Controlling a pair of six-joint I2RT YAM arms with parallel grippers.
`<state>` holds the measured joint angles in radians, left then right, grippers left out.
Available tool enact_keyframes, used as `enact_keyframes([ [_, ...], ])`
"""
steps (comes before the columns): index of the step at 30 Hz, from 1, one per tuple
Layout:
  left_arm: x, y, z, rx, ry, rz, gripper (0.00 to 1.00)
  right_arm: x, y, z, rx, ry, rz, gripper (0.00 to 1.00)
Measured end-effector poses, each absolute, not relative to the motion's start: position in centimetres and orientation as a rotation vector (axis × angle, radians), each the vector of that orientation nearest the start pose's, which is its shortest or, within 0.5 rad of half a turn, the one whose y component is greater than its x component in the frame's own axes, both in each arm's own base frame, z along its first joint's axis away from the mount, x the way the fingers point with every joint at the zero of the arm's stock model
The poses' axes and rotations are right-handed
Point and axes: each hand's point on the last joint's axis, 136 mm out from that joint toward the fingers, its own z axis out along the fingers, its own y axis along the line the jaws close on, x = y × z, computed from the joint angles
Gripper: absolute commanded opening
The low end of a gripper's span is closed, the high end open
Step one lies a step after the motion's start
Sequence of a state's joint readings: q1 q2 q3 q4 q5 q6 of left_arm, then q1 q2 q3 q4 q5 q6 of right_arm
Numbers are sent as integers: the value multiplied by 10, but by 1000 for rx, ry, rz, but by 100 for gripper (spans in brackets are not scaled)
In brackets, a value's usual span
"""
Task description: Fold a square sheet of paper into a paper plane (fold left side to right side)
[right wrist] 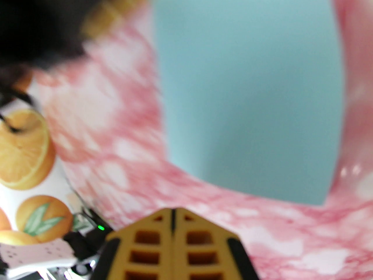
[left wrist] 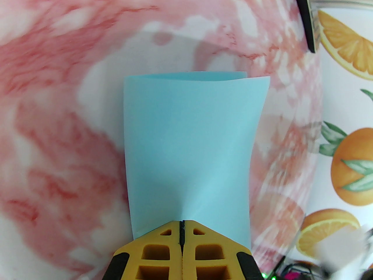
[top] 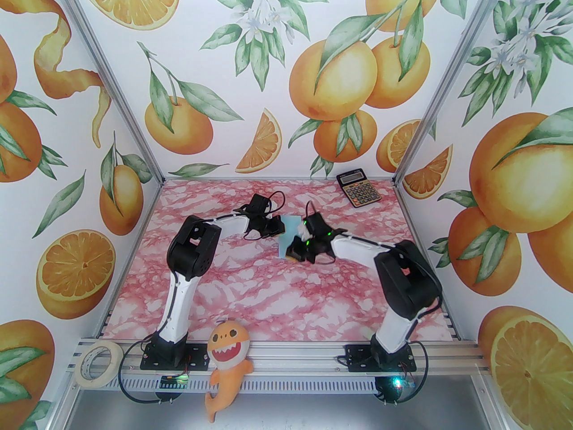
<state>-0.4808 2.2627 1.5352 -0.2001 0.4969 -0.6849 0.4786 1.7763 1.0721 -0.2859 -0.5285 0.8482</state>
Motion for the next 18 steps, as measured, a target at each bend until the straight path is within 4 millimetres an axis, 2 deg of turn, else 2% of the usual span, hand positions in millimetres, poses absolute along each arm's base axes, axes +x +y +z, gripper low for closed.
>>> enact_keyframes([
  [4, 447, -323, 18, -85, 2685, -1044, 1, 347, 279, 88, 287, 2731, 1150, 0],
  [7, 447, -321, 19, -96, 2682, -1036, 1, 355, 284, 87, 306, 2714, 1168, 0],
  [11, 447, -321, 19, -112, 2684, -1041, 1, 363, 293, 68, 348, 2730, 1175, 0],
  [15, 447, -321, 19, -112, 2683, -1043, 1, 360, 301, 45, 371, 2771, 1168, 0],
  [18, 447, -321, 19, -112, 2683, -1043, 1, 357, 305, 37, 375, 2789, 1167, 0],
])
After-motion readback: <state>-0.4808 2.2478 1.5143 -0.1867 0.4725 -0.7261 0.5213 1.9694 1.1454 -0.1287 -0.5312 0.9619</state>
